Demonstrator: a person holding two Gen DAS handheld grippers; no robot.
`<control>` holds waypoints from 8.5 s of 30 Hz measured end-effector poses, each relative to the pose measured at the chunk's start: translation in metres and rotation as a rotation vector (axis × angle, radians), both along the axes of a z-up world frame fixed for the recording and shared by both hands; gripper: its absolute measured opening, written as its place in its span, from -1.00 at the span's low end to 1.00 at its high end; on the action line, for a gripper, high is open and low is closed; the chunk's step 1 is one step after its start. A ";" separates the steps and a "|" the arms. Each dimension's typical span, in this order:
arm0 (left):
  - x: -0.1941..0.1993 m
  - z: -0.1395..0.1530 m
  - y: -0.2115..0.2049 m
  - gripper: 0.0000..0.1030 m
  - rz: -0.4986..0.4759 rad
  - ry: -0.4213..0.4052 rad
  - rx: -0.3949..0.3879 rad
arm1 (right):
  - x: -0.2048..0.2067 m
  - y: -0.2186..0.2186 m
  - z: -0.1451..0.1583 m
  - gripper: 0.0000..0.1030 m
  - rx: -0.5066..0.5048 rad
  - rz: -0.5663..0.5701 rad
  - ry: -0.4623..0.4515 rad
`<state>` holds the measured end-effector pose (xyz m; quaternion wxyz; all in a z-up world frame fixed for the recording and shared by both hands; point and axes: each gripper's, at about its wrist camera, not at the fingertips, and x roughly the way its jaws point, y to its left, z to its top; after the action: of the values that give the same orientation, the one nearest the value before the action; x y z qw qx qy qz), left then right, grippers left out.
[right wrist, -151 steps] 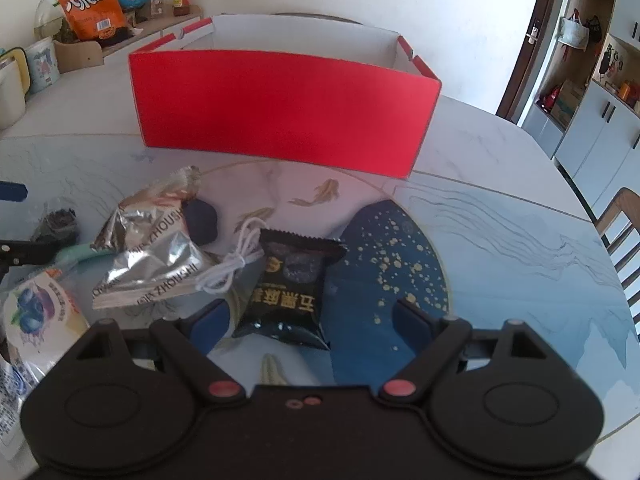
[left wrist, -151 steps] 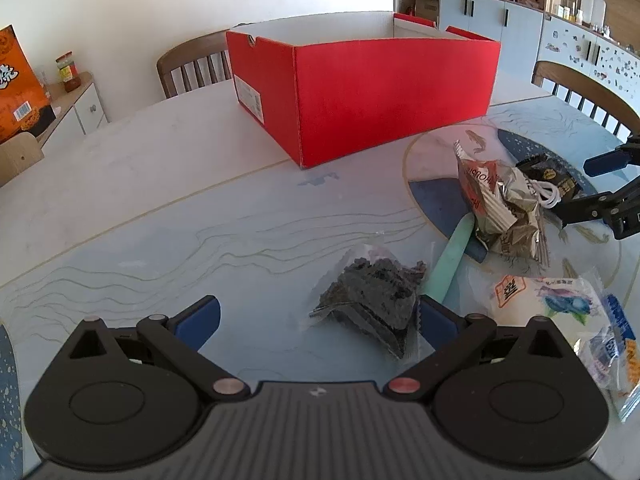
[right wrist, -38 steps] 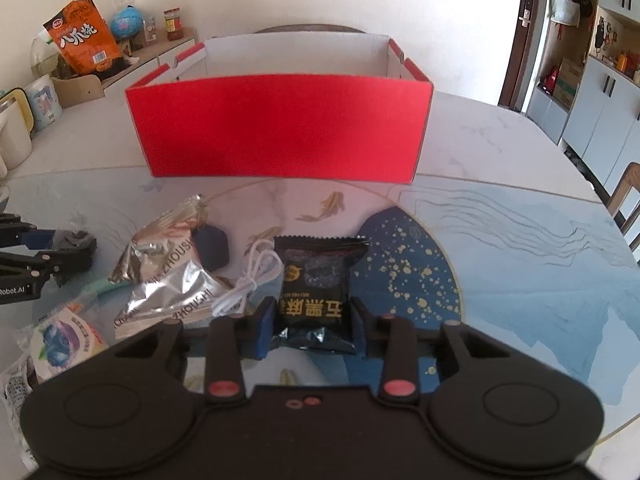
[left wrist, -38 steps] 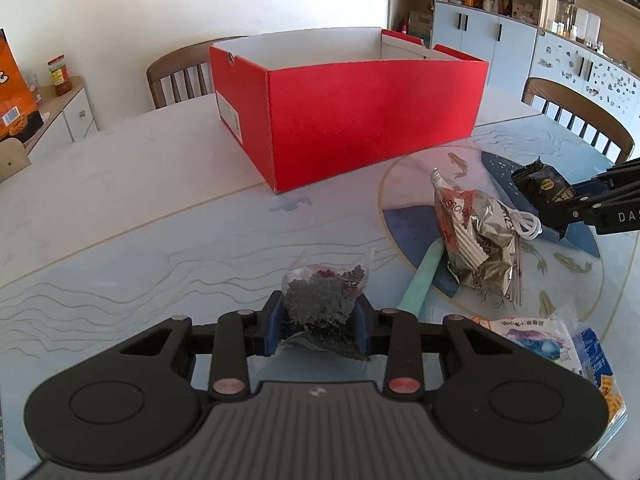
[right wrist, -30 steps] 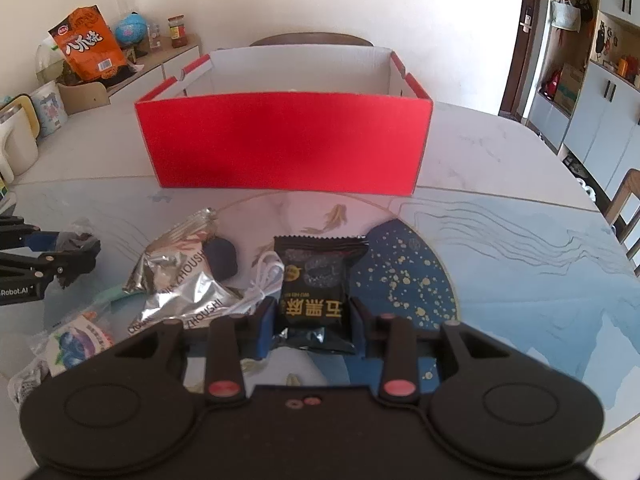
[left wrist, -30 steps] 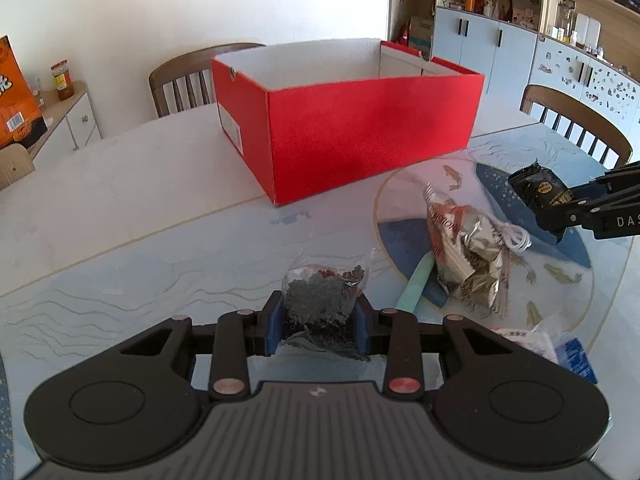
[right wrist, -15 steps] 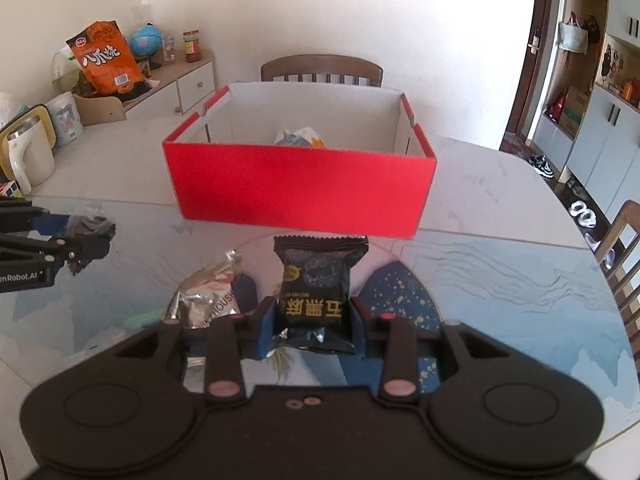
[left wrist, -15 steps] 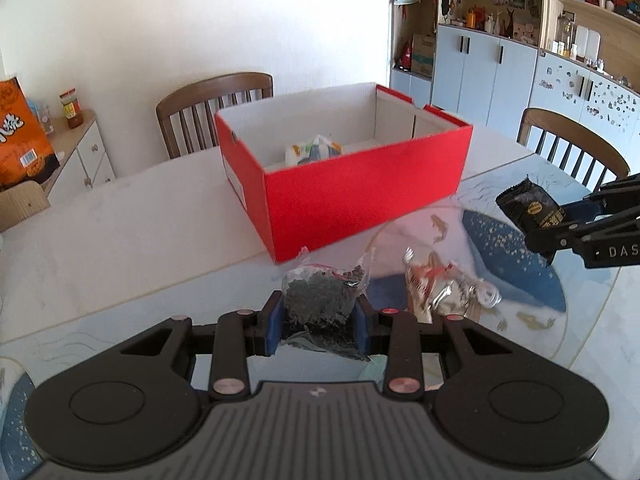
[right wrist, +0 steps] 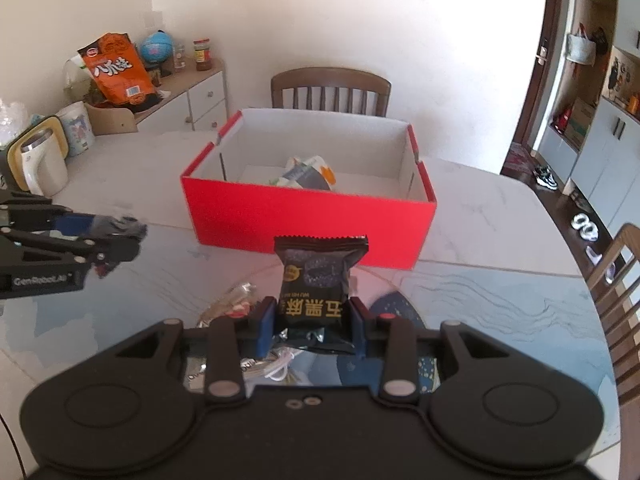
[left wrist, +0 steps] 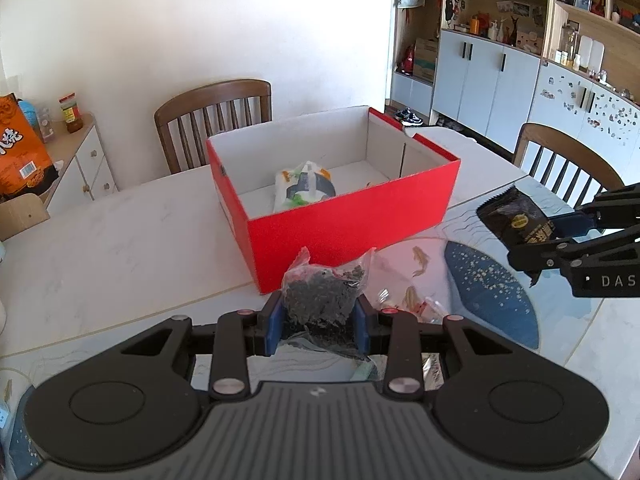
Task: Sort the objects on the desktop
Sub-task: 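Carry clear bag over red box with left gripper while right carries snack packet there, then lower clear bag into box and open left gripper while right releases snack packet, then withdraw both grippers from the box back over the table items, then reach left gripper to teal stick while right gripper reaches white cable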
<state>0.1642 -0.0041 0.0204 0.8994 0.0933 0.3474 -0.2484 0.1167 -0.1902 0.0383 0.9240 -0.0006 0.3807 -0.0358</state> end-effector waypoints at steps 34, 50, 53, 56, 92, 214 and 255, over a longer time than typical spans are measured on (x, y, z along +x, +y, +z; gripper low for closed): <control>0.068 0.054 -0.048 -0.35 0.028 0.032 -0.015 | 0.064 -0.032 0.045 -0.29 0.017 0.078 0.005; 0.125 0.057 -0.071 -0.35 0.144 0.107 -0.018 | 0.114 -0.060 0.044 -0.29 0.054 0.027 0.042; 0.136 0.060 -0.075 -0.35 0.142 0.107 0.005 | 0.123 -0.064 0.044 -0.29 0.054 0.030 0.048; 0.145 0.059 -0.078 -0.35 0.140 0.119 0.014 | 0.132 -0.068 0.043 -0.28 0.060 0.028 0.052; 0.227 -0.016 -0.113 -0.35 0.094 0.295 0.203 | 0.221 -0.091 -0.019 -0.28 0.035 0.038 0.187; 0.074 0.061 -0.042 0.99 0.000 0.126 -0.029 | 0.077 -0.048 0.062 0.64 0.020 -0.016 -0.050; -0.001 -0.014 0.006 0.99 -0.114 0.059 -0.033 | 0.000 -0.005 -0.029 0.63 0.011 -0.079 -0.008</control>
<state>0.1635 0.0016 0.0067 0.8746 0.0907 0.3637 -0.3077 0.1172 -0.1951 0.0094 0.9233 0.0197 0.3769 -0.0704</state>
